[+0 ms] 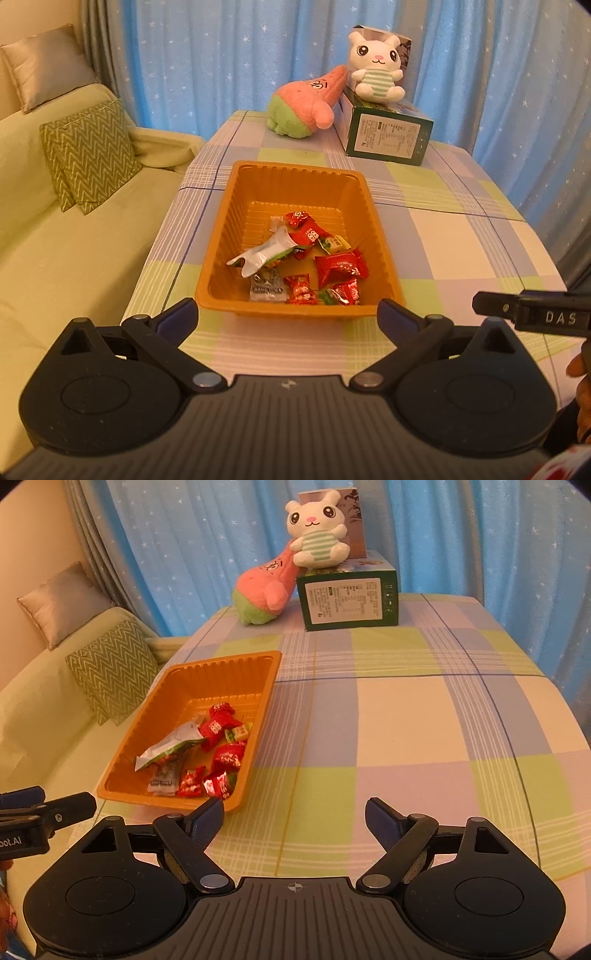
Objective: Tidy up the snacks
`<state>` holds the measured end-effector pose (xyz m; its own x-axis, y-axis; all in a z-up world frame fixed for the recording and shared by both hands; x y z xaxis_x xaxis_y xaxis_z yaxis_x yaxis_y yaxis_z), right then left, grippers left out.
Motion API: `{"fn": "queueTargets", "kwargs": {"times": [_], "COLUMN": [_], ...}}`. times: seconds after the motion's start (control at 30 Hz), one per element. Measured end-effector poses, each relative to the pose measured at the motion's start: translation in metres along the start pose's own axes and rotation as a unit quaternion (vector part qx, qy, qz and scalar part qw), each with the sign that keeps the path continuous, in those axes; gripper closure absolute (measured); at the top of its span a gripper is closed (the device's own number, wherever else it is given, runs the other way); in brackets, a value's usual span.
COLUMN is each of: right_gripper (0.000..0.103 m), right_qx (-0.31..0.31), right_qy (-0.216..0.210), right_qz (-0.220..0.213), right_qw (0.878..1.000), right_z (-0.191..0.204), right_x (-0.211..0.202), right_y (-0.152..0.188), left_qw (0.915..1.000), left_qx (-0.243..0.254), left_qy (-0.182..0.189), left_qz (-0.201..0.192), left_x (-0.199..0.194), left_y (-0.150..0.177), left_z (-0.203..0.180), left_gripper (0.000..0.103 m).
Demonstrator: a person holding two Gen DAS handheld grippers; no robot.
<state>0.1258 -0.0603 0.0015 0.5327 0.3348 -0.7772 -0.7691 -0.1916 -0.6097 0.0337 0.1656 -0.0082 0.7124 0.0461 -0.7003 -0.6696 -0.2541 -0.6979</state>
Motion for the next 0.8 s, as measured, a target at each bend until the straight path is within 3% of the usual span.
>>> {"fn": "queueTargets", "kwargs": {"times": [0.27, 0.8], "right_gripper": [0.02, 0.02], "right_qx": [0.007, -0.035], "right_qy": [0.004, 0.023], "right_qz": [-0.009, -0.012], "right_qw": [1.0, 0.999], "right_z": [-0.011, -0.004], "right_x": [-0.027, -0.074], "right_y": [0.012, 0.036], "left_qw": [0.9997, 0.9999], "left_qx": [-0.012, -0.003], "left_qy": [-0.021, -0.01], "left_qz": [0.0, 0.003], "left_x": [-0.026, -0.053], "left_y": [0.009, 0.025], "left_z": [-0.014, -0.039], "left_gripper": [0.001, 0.001]}}
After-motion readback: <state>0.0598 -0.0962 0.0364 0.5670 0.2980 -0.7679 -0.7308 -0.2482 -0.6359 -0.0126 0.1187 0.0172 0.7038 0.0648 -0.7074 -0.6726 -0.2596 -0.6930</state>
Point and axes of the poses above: each gripper's, at about its wrist camera, not at the fingertips, and x roughly the way its jaws point, z to its left, y to its underside, the point moved 3 cm from there along x, roughly the way its jaws point, and after that the axes turned 7 degrees about y, right-handed, at the moved point
